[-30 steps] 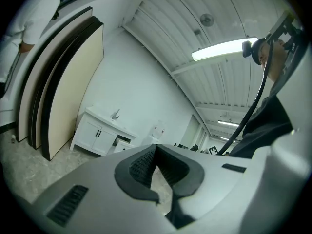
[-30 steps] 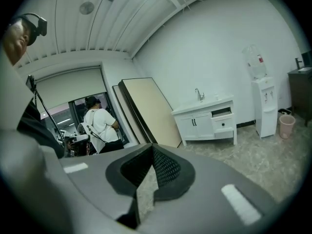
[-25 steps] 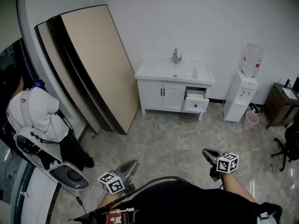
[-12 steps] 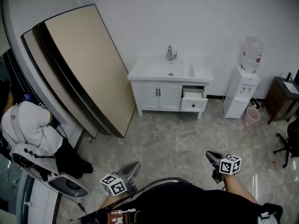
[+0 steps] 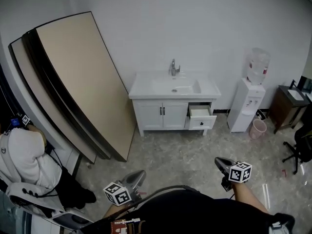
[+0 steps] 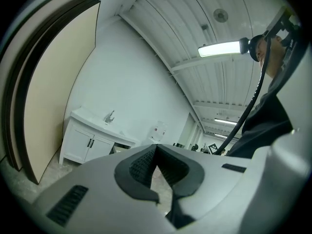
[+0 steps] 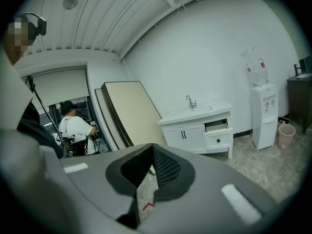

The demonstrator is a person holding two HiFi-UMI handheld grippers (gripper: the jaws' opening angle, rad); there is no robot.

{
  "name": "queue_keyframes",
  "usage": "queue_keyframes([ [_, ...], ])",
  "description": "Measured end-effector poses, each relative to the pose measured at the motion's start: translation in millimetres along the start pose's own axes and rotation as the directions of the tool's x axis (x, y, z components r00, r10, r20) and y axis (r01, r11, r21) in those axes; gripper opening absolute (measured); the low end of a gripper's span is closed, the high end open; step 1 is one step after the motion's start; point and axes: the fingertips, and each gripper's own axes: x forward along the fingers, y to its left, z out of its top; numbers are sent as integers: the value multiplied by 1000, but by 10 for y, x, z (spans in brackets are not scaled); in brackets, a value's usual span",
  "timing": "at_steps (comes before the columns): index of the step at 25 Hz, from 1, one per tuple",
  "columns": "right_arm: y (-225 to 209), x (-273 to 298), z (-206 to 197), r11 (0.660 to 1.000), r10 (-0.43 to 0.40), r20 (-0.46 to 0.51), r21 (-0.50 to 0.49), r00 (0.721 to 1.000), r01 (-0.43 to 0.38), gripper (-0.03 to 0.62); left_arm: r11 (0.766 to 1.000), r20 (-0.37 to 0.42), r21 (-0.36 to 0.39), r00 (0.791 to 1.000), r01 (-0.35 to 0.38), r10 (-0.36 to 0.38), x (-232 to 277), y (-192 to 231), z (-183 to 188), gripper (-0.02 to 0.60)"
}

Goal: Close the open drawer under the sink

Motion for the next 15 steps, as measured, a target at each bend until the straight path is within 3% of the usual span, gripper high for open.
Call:
queue_keyframes([
  [9, 340, 996, 192, 1000, -10, -12, 5, 1000, 10, 2, 1000, -18, -2, 1000, 8, -8, -114, 987, 501, 0],
  [15, 158, 1434, 270, 1000, -7, -32, 12, 999, 8, 2, 1000, -14, -27, 1000, -15, 15, 8, 1411, 561, 0],
])
